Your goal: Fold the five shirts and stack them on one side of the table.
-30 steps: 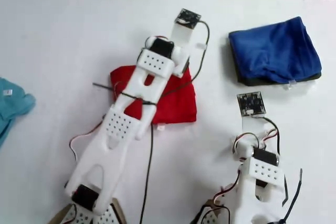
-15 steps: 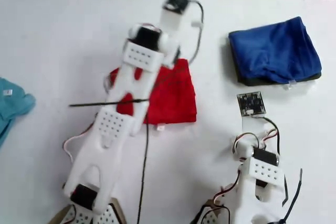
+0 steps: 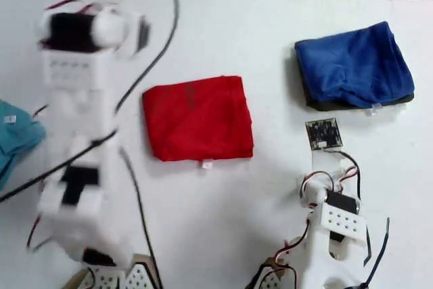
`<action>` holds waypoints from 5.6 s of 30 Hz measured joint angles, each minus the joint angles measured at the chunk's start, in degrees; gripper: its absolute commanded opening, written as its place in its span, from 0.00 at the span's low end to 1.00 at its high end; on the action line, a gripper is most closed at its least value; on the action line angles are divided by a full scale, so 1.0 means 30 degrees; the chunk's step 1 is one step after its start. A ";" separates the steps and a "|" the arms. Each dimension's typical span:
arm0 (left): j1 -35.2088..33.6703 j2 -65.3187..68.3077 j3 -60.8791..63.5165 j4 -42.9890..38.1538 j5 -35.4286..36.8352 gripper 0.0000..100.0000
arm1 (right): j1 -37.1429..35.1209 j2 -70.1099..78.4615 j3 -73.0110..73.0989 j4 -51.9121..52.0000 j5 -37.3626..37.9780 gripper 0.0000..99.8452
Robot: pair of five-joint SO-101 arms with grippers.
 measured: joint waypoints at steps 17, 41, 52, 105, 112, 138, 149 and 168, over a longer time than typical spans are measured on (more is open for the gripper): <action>-0.8469 -1.3949 3.4139 -1.4623 -0.3516 0.11 | -0.7619 0.1319 -1.2425 0.8352 -0.0879 0.17; -0.8645 -1.5297 4.0000 -2.0103 -0.3516 0.11 | -1.3744 2.8659 -3.8945 1.7817 -1.1868 0.31; -0.8615 -1.5297 4.0000 -2.0103 -0.3516 0.11 | -1.2601 3.5575 -4.5070 2.0278 -1.1868 0.31; -0.8615 -1.5297 4.0000 -2.0103 -0.3516 0.11 | -0.1993 2.0835 -4.4308 1.7377 0.5187 0.02; -0.8645 -1.5297 4.0000 -2.0103 -0.3516 0.11 | 0.0176 2.2769 -4.4337 1.5648 0.6359 0.02; -0.8645 -1.5297 4.0000 -2.0103 -0.3546 0.11 | -0.0762 2.6403 -4.9905 1.8579 0.6476 0.02; -0.8615 -1.5297 4.0000 -2.0103 -0.3546 0.11 | 0.1582 3.0212 -4.7092 1.3421 0.6476 0.02; -0.8645 -1.5297 4.0000 -2.0161 -0.3546 0.11 | 0.3429 3.3553 -4.8000 1.1106 0.6125 0.22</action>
